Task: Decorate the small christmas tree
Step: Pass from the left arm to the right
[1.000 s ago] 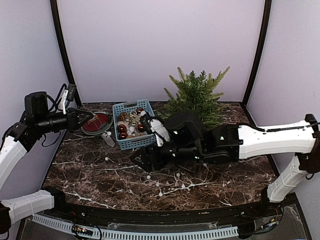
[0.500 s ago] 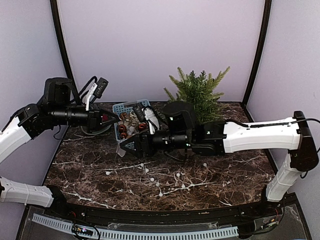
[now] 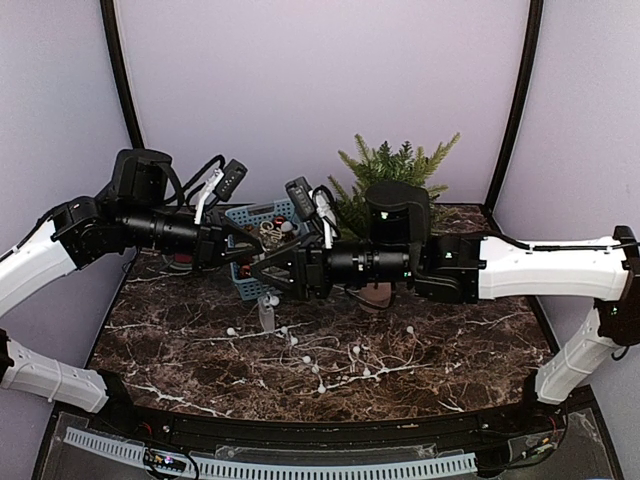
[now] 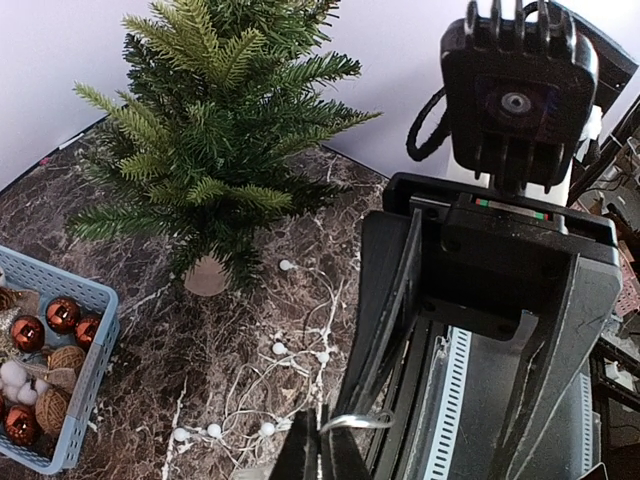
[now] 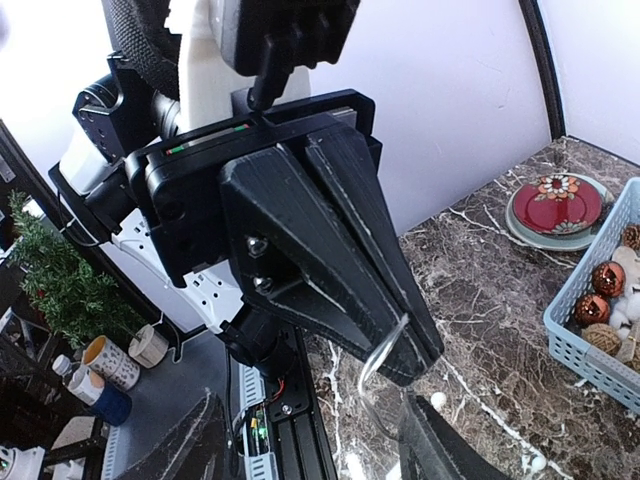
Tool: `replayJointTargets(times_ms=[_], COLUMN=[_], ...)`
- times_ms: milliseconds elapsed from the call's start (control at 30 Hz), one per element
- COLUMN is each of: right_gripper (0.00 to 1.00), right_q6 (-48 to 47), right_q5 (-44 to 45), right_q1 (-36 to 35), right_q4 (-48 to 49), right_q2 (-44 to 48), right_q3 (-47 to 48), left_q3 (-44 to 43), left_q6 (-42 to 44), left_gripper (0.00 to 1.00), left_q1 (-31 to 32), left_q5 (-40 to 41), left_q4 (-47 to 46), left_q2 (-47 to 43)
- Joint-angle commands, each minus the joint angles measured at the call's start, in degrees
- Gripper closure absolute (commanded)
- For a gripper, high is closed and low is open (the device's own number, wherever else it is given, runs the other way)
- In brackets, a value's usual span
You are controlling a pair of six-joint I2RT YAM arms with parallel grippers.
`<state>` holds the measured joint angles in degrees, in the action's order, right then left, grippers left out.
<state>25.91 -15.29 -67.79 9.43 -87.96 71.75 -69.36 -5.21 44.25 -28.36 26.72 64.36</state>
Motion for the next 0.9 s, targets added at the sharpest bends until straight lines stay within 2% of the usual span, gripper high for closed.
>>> replayJointTargets(times_ms=[0, 200, 633, 867], right_gripper=[0.47, 0.5, 0.51, 0.51], right_q6=[-0.76, -0.95, -3.58, -1.74], right_q5=[-1.72, -7.1, -11.12, -14.68], right_q1=[0.51, 0.55, 0.55, 0.53], right_q4=[1.84, 1.41, 0.79, 4.21], right_q2=[1.59, 0.69, -4.04, -7.79], right_q3=[-1.46, 0.41, 5.21, 6.04], left_q3=[-0.78, -0.67, -0.86, -0.5], left_q6=[-0.99, -1.69, -2.85, -4.76], left_gripper=[1.0, 1.0, 1.0, 1.0], left_q1=[0.29, 0.28, 0.3, 0.26], left_q5=[-2.12, -4.04, -7.79, -7.5], left_q4=[-1.3, -1.96, -3.17, -6.73], left_q2=[-1.47, -1.77, -0.59, -2.01])
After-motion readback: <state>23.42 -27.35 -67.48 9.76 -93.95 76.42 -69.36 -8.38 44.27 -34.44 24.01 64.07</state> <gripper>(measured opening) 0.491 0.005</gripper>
